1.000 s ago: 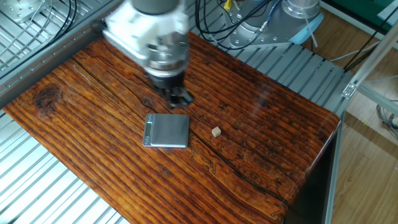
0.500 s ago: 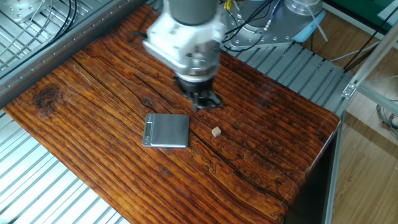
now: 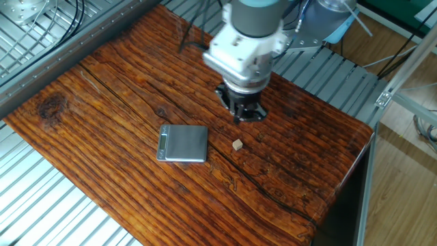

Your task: Place the block on the scale

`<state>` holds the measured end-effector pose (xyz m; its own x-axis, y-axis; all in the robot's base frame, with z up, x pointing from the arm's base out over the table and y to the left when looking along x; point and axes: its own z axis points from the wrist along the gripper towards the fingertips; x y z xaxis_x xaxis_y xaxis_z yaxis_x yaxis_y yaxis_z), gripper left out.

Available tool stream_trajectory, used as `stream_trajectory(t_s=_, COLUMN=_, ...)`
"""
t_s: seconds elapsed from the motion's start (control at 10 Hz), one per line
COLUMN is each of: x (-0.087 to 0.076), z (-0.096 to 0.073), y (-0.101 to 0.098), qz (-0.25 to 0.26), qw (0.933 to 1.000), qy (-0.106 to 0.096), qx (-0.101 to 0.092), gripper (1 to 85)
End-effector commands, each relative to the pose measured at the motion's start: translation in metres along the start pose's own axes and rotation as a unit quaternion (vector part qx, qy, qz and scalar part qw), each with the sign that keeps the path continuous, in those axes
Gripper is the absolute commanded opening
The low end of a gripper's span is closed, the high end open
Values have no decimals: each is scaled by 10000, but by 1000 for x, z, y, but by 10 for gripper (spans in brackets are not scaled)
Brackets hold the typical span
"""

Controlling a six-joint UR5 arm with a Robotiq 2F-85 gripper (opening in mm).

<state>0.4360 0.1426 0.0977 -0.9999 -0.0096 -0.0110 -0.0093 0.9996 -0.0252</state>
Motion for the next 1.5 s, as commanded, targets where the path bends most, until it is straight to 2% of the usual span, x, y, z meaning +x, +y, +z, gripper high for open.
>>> stream_trajectory(t_s=0.0, x=11, z=8, y=9, qz=127, qw=9999, qy=4, qx=-61, gripper=10)
stream_trajectory(t_s=0.1, x=20, z=8, y=6, qz=174, qw=9997, qy=180, qx=-6, gripper=10)
stream_trajectory(t_s=0.2, x=35, z=6, y=-7, qz=192, qw=9985, qy=461, qx=242, gripper=10)
stream_trajectory(t_s=0.3, x=38, z=5, y=-20, qz=-270, qw=9971, qy=539, qx=470, gripper=10)
stream_trajectory(t_s=0.4, x=38, z=4, y=-28, qz=-492, qw=9953, qy=561, qx=618, gripper=10)
stream_trajectory(t_s=0.5, x=36, z=5, y=-21, qz=-593, qw=9958, qy=512, qx=471, gripper=10)
stream_trajectory(t_s=0.6, x=28, z=7, y=-8, qz=-685, qw=9968, qy=345, qx=243, gripper=10)
stream_trajectory(t_s=0.8, x=18, z=8, y=-5, qz=-654, qw=9976, qy=155, qx=182, gripper=10)
stream_trajectory(t_s=0.9, x=12, z=8, y=1, qz=-602, qw=9981, qy=23, qx=84, gripper=13)
stream_trajectory(t_s=1.0, x=5, z=9, y=6, qz=-687, qw=9976, qy=-89, qx=0, gripper=63)
stream_trajectory(t_s=1.1, x=-2, z=15, y=3, qz=-705, qw=9974, qy=-45, qx=174, gripper=160)
stream_trajectory(t_s=1.2, x=-11, z=24, y=1, qz=-511, qw=9981, qy=-102, qx=329, gripper=187)
stream_trajectory(t_s=1.3, x=-15, z=29, y=10, qz=-408, qw=9989, qy=-161, qx=147, gripper=233)
stream_trajectory(t_s=1.4, x=-20, z=29, y=38, qz=-328, qw=9983, qy=-256, qx=-410, gripper=510)
